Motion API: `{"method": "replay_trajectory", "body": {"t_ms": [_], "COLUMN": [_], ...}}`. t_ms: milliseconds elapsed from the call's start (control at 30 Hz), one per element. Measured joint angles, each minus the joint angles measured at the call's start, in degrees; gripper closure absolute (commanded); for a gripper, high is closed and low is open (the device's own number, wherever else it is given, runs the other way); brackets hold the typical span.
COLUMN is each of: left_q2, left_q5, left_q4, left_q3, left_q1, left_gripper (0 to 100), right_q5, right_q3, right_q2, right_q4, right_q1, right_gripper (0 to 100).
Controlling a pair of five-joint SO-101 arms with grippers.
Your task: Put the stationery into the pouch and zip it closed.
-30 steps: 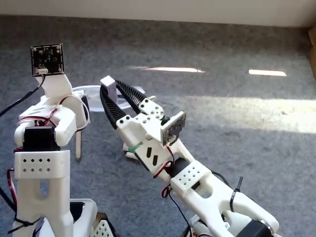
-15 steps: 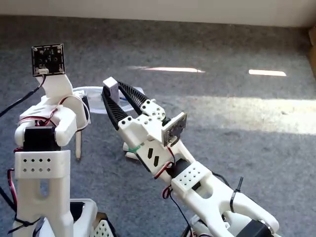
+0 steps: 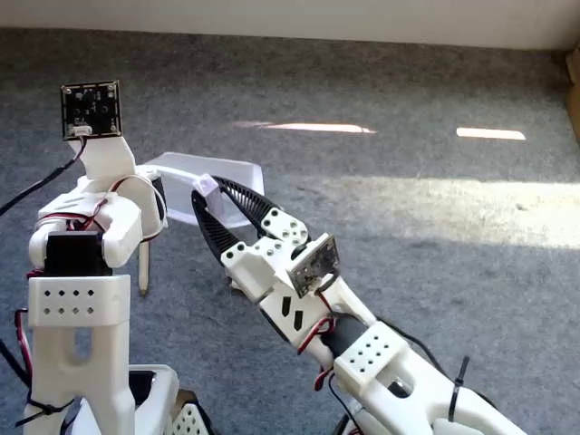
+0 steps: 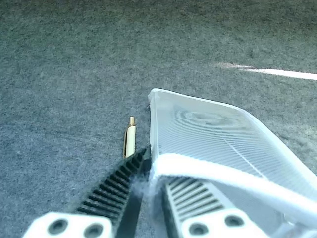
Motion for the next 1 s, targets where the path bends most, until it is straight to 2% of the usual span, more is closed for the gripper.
{"method": "replay_trajectory", "body": {"t_ms": [233,567,767,900,1000], "left_q2": [0.0,0.1,0.1,0.1,0.1], "left_q5": [0.0,0.0,0.0,0.0,0.0], "left_q4": [0.0,0.0,0.1,0.1,0.1], "left_q3": [0.0,0.1,0.1,0.1,0.1], "left_q1": [0.0,0.0,0.0,-0.2,-0.1], "left_gripper": [99,99,99,99,99], "right_q5": [0.2,0.2,0.2,0.2,0.2], "right_q3": [0.4,0.4,0.4,0.6,0.6], "right_q2": [-5.7,-5.6,-5.2,-4.6,-4.6], "right_q4": [8.0,8.8,8.8,8.9,8.9], "right_q1": [0.0,0.0,-0.2,-0.1,-0.3], "right_gripper": [99.5,99.0,86.0,86.8,91.3]}}
